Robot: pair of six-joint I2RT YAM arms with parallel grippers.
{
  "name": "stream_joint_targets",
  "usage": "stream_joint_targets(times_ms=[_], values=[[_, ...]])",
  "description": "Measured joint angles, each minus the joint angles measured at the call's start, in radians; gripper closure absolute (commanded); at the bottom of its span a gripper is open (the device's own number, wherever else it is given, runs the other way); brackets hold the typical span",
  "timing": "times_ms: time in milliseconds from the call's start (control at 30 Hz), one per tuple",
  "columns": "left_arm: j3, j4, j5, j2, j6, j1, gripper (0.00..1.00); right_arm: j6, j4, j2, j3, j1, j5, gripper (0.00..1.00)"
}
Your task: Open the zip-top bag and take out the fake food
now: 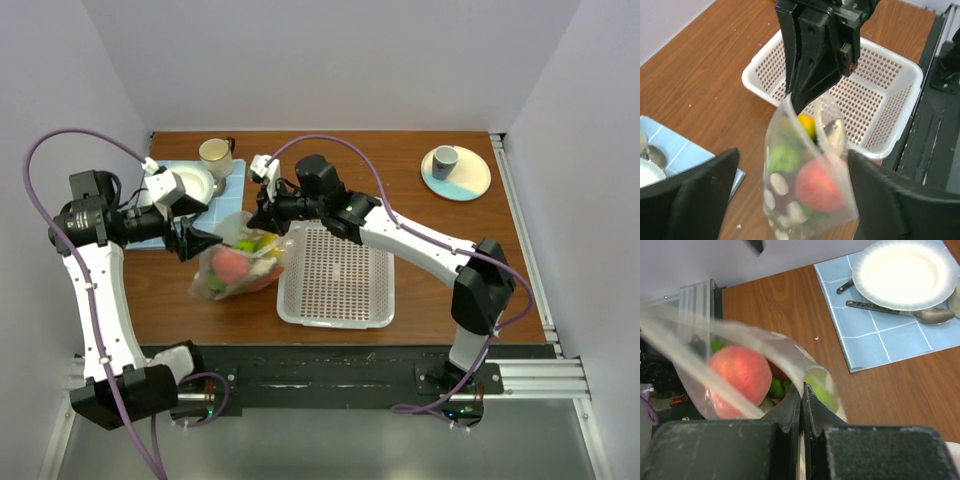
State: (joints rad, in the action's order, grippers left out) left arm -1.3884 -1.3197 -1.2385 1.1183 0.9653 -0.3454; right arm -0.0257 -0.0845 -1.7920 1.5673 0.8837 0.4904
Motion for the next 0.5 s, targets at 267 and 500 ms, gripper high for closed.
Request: stream_joint_targets(times_ms=[267,500], values=[[-0.103,0.171,0.046,-0.023,-0.187,0.000,0.00,-0.009,-0.028,0.000,0.000,0.033,-0.001,1.00],[0.025,0.286,0.011,-0.110,-0.274,0.032,0.00,-0.018,-0.036,-0.001,0.011,0.066,-0.003,1.00]])
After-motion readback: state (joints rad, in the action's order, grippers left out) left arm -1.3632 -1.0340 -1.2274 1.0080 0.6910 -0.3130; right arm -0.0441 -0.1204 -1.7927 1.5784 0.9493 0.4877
